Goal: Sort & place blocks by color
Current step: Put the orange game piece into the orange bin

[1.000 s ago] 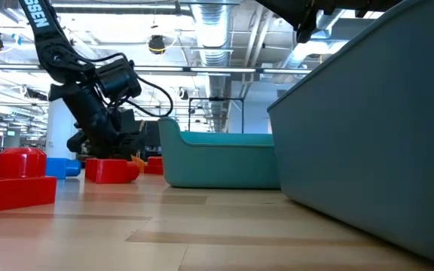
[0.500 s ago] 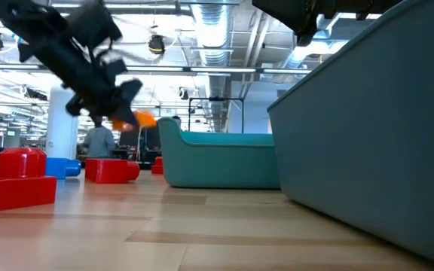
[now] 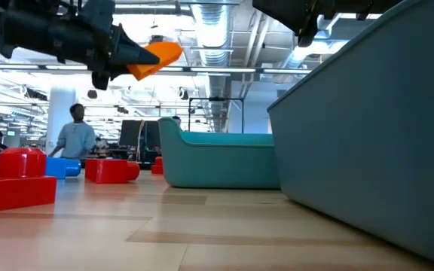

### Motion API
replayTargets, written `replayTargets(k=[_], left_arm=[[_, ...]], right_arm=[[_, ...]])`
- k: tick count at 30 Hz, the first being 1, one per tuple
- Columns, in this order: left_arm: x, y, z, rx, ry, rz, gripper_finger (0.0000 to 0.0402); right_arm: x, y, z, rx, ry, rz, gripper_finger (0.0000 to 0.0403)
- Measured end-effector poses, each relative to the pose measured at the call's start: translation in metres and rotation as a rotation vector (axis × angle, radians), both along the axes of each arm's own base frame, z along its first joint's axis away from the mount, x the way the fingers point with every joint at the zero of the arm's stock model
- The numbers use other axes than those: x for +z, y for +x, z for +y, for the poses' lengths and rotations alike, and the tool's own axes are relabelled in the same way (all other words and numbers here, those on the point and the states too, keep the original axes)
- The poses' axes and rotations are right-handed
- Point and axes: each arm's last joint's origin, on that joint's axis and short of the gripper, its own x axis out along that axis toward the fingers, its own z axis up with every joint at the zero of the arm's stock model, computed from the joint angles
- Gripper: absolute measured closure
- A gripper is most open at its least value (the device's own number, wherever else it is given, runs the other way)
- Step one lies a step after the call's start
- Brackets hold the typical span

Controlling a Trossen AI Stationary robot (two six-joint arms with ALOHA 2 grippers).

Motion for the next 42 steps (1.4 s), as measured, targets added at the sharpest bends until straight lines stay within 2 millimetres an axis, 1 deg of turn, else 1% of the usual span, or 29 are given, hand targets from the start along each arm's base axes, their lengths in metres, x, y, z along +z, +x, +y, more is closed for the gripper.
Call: replayTargets(k=[3,6,10,14,18,20,25,27,30,32,37,42], left_arm=[[-0.004,-0.002,0.001,-0.003,-0.02,-0.002,0.0286],[-0.002,-0.001,0.001,-0.013,-0.031,-0.029,0.0297],[-0.001,-0.001,0.0,-0.052,-0.033,-0.04,0.0297],[0.003,-0.001,0.003,-0.035,-0.04,-0.083,0.0287],[0.016,0.005,0.012,-0.023,-0.031,-0.124,0.0291],[0.022,0.009,0.019,-0.012,-0.016,-0.107,0.0297],[0.036,0.019,0.039,-0.01,-0.035,-0.056,0.0297],[0.038,0.024,0.045,-0.012,-0.034,-0.026,0.0292],[0.037,0.036,0.056,-0.013,-0.042,0.006,0.0289],[0.034,0.046,0.063,-0.033,-0.062,0.033,0.0291],[0.018,0.08,0.078,-0.071,-0.106,0.122,0.0293],[-0.001,0.116,0.089,-0.11,-0.156,0.187,0.0285]], right_arm=[[0.0,0.0,0.0,0.0,0.0,0.0,0.0113],[0.0,0.0,0.0,0.0,-0.001,0.0,0.0113],[0.001,0.0,-0.001,-0.002,0.001,-0.014,0.0113],[0.004,0.0,-0.001,-0.003,0.0,-0.035,0.0113],[0.005,-0.001,-0.001,-0.003,0.004,-0.049,0.0113],[0.006,-0.001,-0.001,-0.003,0.005,-0.057,0.0113],[0.008,-0.001,0.0,-0.003,-0.012,-0.075,0.0113],[0.008,-0.001,0.0,-0.002,-0.012,-0.079,0.0113],[0.008,-0.001,0.0,-0.002,-0.014,-0.081,0.0113],[0.008,-0.001,0.0,-0.002,-0.014,-0.082,0.0113],[0.009,-0.002,-0.001,-0.005,-0.026,-0.088,0.0113],[0.009,-0.002,0.0,-0.003,-0.027,-0.087,0.0113]])
